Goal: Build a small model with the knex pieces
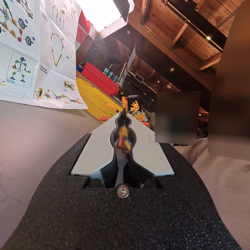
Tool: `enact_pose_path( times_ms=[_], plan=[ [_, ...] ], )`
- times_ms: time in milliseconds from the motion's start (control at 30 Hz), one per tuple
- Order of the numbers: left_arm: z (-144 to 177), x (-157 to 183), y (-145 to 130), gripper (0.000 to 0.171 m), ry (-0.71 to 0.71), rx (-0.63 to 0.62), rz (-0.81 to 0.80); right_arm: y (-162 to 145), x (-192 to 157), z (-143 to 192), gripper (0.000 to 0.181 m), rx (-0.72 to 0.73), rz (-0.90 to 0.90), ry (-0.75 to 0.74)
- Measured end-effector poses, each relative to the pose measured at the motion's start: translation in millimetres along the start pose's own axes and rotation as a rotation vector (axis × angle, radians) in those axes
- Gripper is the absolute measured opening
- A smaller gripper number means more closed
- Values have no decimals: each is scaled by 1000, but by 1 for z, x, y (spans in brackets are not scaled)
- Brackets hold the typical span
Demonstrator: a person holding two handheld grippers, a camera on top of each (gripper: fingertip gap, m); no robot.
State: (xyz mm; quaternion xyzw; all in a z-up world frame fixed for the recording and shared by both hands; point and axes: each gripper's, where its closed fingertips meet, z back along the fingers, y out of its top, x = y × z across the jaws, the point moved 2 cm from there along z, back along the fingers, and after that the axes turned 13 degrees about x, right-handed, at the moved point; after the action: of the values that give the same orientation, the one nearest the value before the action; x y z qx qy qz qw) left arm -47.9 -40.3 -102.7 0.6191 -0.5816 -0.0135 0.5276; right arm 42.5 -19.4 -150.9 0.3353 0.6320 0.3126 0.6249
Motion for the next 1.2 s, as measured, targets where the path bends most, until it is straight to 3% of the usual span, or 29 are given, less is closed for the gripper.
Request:
enact_pose_path(
  times_ms=[400, 700, 1000, 1200],
  plan=[
    [-3, 6, -5, 4, -8, -42, -114, -1, 1, 0, 62, -2, -13, -1],
    [-4, 9, -6, 4, -26, -27, -102, 1, -1, -1, 60, 31, -100, 21],
    [-3, 11, 0, 4, -61, 31, -22, 4, -6, -3, 59, 84, -228, 59],
    [-2, 10, 1, 4, -108, 53, 112, 10, -9, 0, 58, 97, -178, 46]
  ],
)
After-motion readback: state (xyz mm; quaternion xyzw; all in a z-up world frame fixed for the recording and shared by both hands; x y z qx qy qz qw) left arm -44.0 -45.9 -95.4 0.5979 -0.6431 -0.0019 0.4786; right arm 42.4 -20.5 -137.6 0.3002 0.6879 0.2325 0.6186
